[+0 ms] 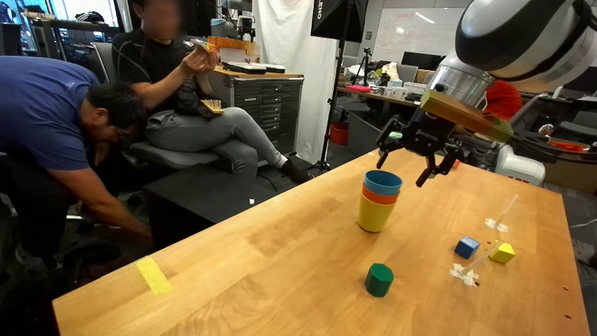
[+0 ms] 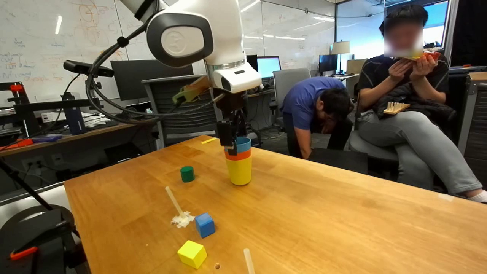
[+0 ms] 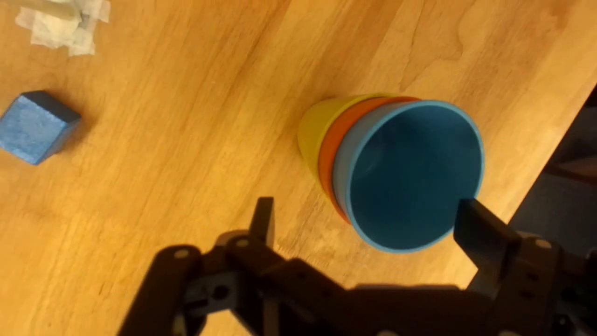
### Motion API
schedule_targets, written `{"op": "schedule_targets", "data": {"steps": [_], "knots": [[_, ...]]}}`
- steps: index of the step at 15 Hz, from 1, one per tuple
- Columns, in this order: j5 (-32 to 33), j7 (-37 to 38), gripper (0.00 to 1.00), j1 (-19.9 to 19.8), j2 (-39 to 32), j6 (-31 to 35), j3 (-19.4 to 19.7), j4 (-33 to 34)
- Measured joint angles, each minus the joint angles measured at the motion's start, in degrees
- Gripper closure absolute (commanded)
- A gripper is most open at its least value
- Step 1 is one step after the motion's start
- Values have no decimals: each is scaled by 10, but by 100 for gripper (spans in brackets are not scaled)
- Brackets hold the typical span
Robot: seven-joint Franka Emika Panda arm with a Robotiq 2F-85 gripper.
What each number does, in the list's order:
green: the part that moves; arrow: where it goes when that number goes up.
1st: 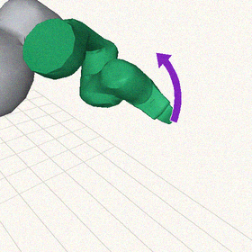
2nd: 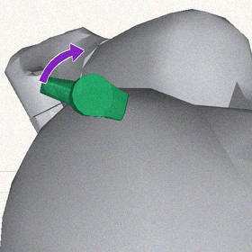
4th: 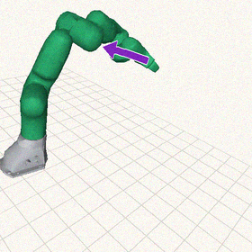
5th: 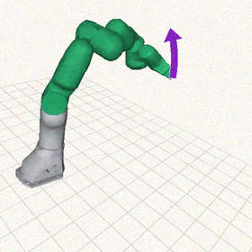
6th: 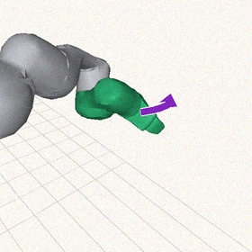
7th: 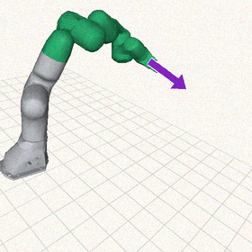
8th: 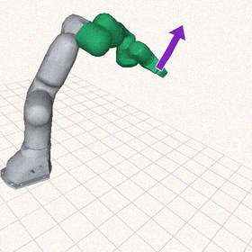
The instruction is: Stack the three cups
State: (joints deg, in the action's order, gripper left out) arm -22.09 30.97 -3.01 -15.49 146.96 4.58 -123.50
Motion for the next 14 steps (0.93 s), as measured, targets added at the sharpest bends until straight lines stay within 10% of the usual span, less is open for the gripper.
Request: {"op": "schedule_targets", "data": {"steps": [14], "knots": [[50, -345, 0, -46, 358, -298, 48, -145]]}}
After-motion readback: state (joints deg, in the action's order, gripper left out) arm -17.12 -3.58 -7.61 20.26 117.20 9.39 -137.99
